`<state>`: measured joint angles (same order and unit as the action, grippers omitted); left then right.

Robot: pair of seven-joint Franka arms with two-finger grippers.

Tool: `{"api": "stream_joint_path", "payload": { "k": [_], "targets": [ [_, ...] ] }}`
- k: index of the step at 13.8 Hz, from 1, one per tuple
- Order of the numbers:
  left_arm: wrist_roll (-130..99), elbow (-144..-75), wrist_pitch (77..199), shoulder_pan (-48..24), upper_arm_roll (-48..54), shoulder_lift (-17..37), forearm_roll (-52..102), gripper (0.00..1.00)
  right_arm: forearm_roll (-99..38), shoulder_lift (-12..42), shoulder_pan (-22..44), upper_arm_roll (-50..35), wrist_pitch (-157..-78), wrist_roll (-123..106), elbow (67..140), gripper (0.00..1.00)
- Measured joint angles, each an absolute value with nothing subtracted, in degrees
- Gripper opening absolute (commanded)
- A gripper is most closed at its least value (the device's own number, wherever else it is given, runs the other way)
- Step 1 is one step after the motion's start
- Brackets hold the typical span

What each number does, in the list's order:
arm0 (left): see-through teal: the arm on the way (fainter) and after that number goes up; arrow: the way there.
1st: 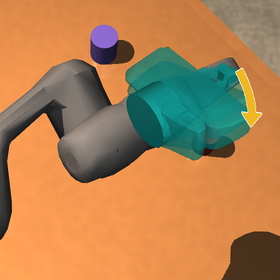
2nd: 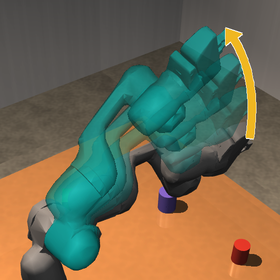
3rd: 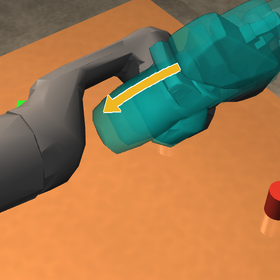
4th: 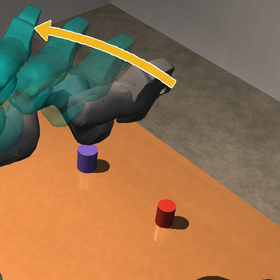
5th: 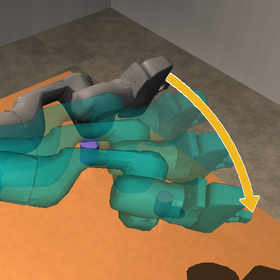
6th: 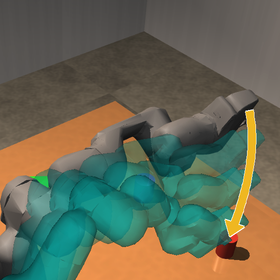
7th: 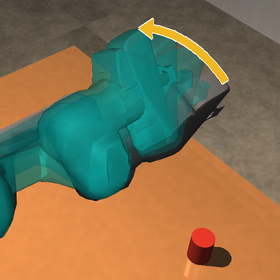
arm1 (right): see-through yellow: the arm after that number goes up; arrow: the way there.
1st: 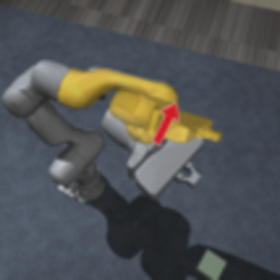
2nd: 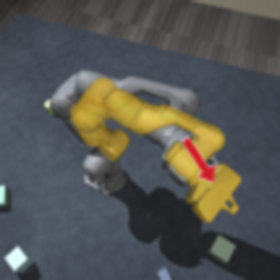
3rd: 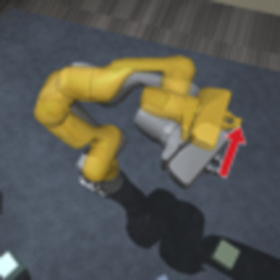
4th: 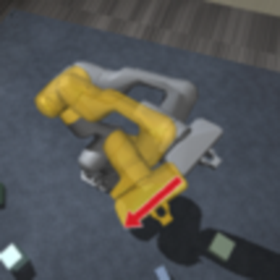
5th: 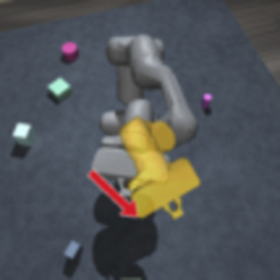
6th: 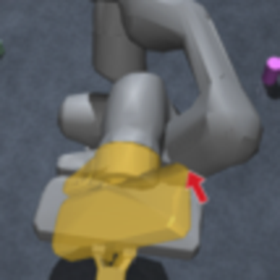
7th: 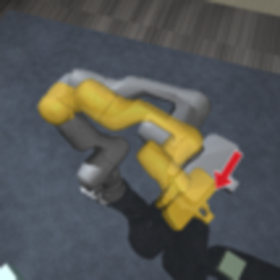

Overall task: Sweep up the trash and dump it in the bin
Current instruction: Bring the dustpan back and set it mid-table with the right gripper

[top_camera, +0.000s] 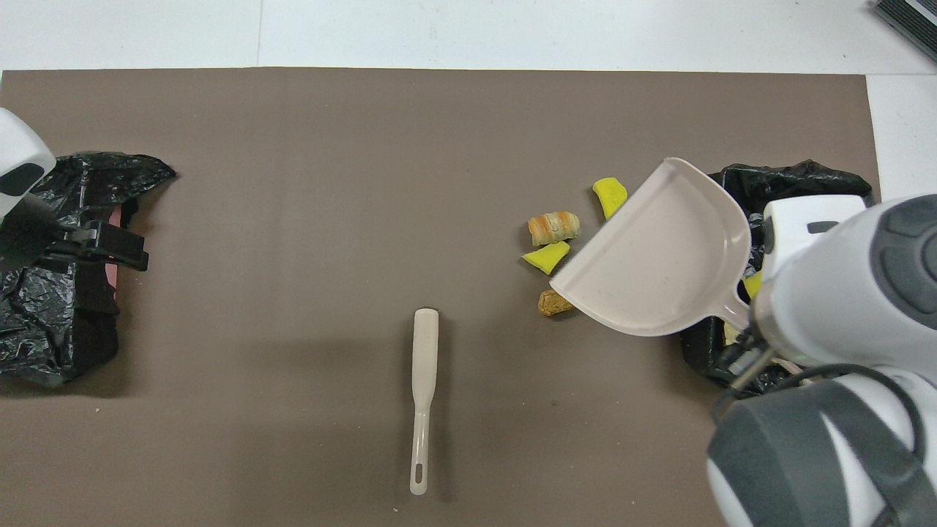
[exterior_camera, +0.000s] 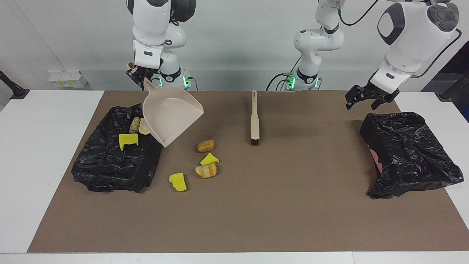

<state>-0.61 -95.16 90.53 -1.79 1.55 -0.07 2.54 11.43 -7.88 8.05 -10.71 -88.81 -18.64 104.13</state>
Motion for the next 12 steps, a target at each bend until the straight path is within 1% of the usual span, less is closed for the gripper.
{"api": "stream_joint_path", "payload": {
  "k": [1,3,4,6,8,10,12],
  "targets": [
    [-0.61,-95.11,90.84,-1.79,1.55,-0.07,2.54,1.0,10.93,-5.57,10.57,-10.78,-91.37,-10.22,103.77,0.0],
    [-0.61,-94.99,91.47,-1.79,1.55,-0.07,2.54,1.0,10.5,1.87,15.59,-10.88,-94.5,5.8,99.97,0.0],
    [-0.61,-94.94,91.52,-1.79,1.56,-0.07,2.54,1.0,10.41,6.87,18.03,-10.88,-95.66,13.63,96.08,0.0],
    [-0.61,-94.93,91.68,-1.8,1.67,-0.07,2.54,1.0,10.38,18.6,22.37,-10.89,-97.86,28.56,85.1,0.0],
    [-0.61,-94.93,92.47,-1.84,1.86,-0.07,2.54,1.0,9.22,27.68,24.35,-10.88,-102.53,35.22,76.78,0.0],
    [-0.61,-95.0,92.63,-1.9,2.1,-0.07,2.54,1.0,7.39,34.09,25.04,-10.88,-109.31,38.74,72.4,0.0],
    [-0.61,-95.32,92.63,-1.98,2.35,-0.06,2.54,1.0,7.0,38.45,25.67,-11.03,-113.66,40.0,69.58,0.0]
  ]
}}
